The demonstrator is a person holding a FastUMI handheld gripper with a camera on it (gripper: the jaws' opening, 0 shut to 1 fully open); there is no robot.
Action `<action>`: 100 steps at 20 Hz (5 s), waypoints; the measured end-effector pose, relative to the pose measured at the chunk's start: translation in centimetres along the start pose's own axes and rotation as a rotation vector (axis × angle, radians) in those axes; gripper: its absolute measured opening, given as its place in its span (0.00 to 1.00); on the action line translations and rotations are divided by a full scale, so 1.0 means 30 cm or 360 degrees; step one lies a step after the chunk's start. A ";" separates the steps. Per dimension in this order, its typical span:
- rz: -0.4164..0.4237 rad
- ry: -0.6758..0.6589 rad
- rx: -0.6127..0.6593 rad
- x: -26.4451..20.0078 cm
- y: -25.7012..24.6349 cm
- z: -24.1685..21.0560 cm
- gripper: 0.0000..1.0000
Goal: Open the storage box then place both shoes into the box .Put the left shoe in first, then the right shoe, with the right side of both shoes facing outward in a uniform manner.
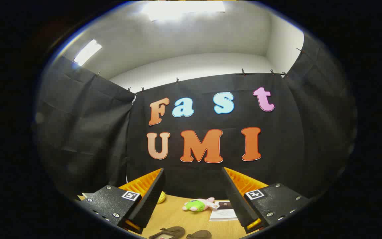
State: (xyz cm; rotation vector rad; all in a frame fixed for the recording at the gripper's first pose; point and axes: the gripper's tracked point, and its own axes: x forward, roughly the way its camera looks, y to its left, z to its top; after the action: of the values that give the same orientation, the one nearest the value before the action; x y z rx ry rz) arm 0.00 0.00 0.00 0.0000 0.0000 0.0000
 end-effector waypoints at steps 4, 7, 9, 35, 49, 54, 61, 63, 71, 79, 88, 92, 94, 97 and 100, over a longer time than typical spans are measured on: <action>0.0034 0.0014 0.0040 -0.008 0.021 -0.008 0.99; 0.0047 0.0012 0.0054 0.000 0.026 -0.004 0.99; 0.0049 0.0013 0.0066 -0.002 0.029 -0.006 0.99; 0.0609 0.1017 0.0815 0.061 0.579 -0.654 0.98; 0.0818 0.1518 0.1245 0.042 0.877 -0.984 0.97; 0.0803 0.1542 0.1315 0.066 0.924 -1.077 0.96; 0.0891 0.1462 0.1584 0.065 0.986 -1.076 0.95; 0.0877 0.1487 0.1575 0.057 1.001 -1.117 0.95; 0.0848 0.1440 0.1647 0.081 0.956 -1.057 0.65; 0.0819 0.1452 0.1631 0.114 0.935 -0.970 0.12; 0.0927 0.1259 0.1512 0.199 0.966 -0.672 0.09; 0.0958 0.1198 0.1496 0.255 1.020 -0.588 0.09; 0.0987 0.1179 0.1514 0.283 1.081 -0.538 0.09; 0.1047 0.1134 0.1563 0.319 1.204 -0.471 0.09; 0.1064 0.1124 0.1636 0.352 1.325 -0.450 0.09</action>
State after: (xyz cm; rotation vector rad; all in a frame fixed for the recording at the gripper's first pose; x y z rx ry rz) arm 10.57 39.74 -13.51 1.0279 0.7061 0.6688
